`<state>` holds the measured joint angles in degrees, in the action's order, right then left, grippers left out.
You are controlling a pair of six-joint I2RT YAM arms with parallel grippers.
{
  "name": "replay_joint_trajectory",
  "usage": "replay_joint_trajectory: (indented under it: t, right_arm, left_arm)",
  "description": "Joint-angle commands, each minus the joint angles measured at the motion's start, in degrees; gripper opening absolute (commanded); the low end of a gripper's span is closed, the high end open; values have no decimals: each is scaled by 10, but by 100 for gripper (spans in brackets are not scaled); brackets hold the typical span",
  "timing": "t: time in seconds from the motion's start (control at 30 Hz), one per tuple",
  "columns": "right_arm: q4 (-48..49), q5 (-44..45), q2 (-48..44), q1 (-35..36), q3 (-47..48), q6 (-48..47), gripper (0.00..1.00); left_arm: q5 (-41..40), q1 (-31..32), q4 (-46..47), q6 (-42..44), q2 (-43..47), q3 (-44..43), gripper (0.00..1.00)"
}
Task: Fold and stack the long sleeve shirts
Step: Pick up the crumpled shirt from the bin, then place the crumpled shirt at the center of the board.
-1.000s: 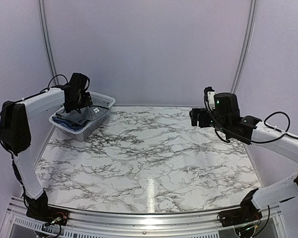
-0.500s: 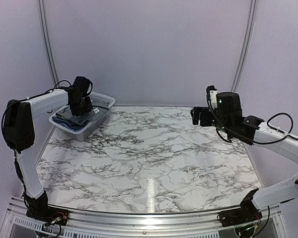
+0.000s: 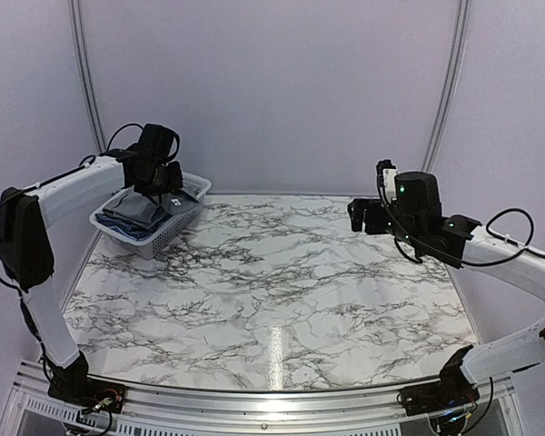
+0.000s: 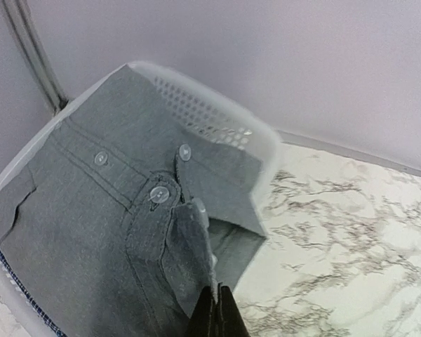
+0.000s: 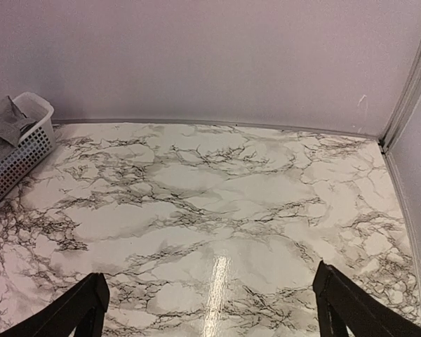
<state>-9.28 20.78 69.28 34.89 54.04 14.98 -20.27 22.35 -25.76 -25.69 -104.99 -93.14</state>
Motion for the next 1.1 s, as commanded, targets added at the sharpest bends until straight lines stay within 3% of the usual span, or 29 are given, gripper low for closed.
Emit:
replay_joint_trajectory:
  t: [0.0,0.2,0.63,0.93,1.07]
  right_arm:
    - [37,-8,-4,7,3,-5,98]
    - [41,-17,11,7,12,-9,99]
    - [126,-64,14,22,2,-73,99]
    - [122,-57,-37,25,17,-86,99]
    - [111,-54,-66,26,30,-89,98]
  left_arm:
    - [-39,48,43,57,73,-27,0]
    - [-31,62,40,52,124,-25,0]
    - [70,240,72,127,179,-115,0]
    - [65,416,99,209,140,-258,0]
    - [43,448,101,216,109,-323,0]
